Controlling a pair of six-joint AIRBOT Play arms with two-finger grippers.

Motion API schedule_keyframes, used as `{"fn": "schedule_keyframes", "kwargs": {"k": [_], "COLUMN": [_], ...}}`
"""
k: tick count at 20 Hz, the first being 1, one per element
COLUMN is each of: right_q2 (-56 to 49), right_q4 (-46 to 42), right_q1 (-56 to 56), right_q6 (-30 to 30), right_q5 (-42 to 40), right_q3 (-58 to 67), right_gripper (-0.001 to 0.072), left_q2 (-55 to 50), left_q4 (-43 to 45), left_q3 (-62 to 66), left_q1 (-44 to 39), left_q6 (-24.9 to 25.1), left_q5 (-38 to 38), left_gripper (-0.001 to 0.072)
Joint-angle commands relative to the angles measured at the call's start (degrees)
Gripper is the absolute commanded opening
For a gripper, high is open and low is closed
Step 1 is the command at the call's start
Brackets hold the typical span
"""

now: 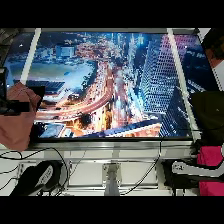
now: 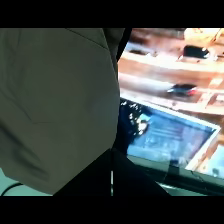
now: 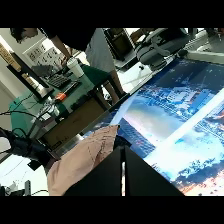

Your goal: Fold the clothes and pants, and hang the long-sleeved shirts on hangers.

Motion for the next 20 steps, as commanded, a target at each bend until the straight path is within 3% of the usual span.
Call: {"fn": "schedule_keyframes", "kwargs": {"k": [1, 10, 11, 12, 13, 15, 17, 20], "right_q2": [0.0, 0.0, 0.0, 0.0, 0.0, 0.0, 0.0, 0.0], "right_q4": [0.0, 0.0, 0.0, 0.0, 0.0, 0.0, 0.0, 0.0], "right_q1": [0.1, 0.1, 0.1, 0.1, 0.0, 0.1, 0.1, 0.1], "right_q6": [0.0, 0.0, 0.0, 0.0, 0.0, 0.0, 0.0, 0.0], "right_q5": [0.0, 0.0, 0.0, 0.0, 0.0, 0.0, 0.0, 0.0], "right_q3": [0.1, 0.1, 0.1, 0.1, 0.1, 0.1, 0.1, 0.1], "right_gripper": [0.0014, 0.0013, 0.0013, 0.0013, 0.0013, 0.0014, 0.0013, 0.0013], "left_q2": [-0.8, -1.7, -2.4, -3.5, -4.8, -8.5, -13.5, -21.2], "left_q4": [0.2, 8.5, 8.5, 8.7, 8.7, 8.3, 8.3, 9.3], "left_q3": [-0.1, -0.4, -0.4, -0.4, -0.4, -0.4, -0.4, -0.4], "left_q1": [0.1, 0.1, 0.1, 0.1, 0.1, 0.1, 0.1, 0.1], "left_q6": [0.0, 0.0, 0.0, 0.0, 0.0, 0.0, 0.3, 0.7], "left_q5": [0.1, 2.7, 2.1, 1.4, 0.9, -1.5, -5.4, -4.6], "left_gripper": [0.0025, 0.0037, 0.0183, 0.0374, 0.0458, 0.0463, 0.0575, 0.0575]}}
